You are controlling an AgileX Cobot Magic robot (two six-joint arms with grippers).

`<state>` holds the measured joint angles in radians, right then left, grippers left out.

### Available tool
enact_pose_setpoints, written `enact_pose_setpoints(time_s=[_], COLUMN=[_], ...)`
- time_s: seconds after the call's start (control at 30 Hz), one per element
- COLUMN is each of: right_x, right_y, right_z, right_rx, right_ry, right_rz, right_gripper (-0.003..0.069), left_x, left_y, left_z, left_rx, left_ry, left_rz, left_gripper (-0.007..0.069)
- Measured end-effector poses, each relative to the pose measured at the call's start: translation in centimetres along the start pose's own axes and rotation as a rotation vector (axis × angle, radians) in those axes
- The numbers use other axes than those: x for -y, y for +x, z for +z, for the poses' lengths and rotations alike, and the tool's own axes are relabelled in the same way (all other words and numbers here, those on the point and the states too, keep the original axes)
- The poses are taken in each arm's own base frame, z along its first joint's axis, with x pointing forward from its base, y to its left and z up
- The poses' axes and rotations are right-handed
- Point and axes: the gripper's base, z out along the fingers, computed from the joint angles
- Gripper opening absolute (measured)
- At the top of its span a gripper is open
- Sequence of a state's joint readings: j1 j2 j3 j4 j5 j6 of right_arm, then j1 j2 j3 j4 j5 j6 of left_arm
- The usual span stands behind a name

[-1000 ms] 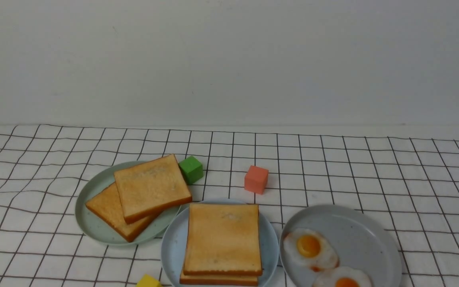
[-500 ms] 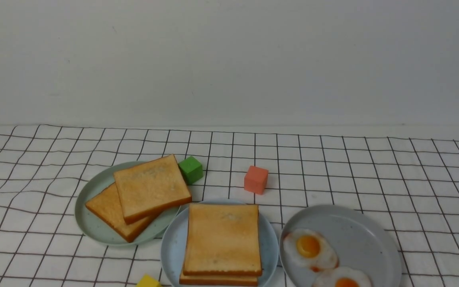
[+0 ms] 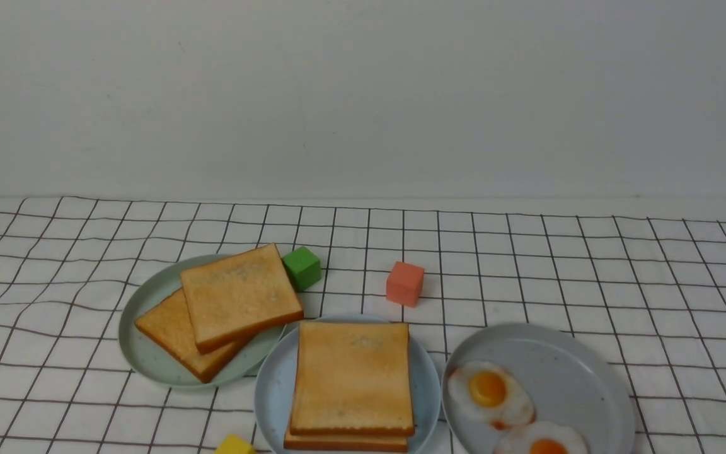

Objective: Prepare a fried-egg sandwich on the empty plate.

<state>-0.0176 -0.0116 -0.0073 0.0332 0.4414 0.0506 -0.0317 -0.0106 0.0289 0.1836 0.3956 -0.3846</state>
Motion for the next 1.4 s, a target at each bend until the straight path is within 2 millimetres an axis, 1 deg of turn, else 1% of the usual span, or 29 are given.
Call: enact_pose_setpoints(time_s=[0.03,0.1,0.5,1.4], right_x=[0.03,0.06,0.36,0.37], right_y=[0.33,0.3,0.23,0.25], right_z=[0.12,0.24,0.27,0.28], right_rx=[-0.013,0.013,0.031,0.03], right_ry=[0.002,0.003,0.055,0.057], right_rz=[0.0,-0.002,0.007,0.007], right_gripper=[0.0101,0.0103,0.0118,0.0141], left_x=[0.0,0.0,0.0,0.0], left_y=[0.0,-0.01,-0.01,-0.01], left_z=[0.0,0.0,0.0,0.0], left_rx=[0.0,0.001,0.001,0.001], left_ry=[0.0,0.0,-0.001,-0.001], left_rz=[0.0,0.0,0.0,0.0], left_gripper=[0.0017,0.0017,0.0017,0.0039])
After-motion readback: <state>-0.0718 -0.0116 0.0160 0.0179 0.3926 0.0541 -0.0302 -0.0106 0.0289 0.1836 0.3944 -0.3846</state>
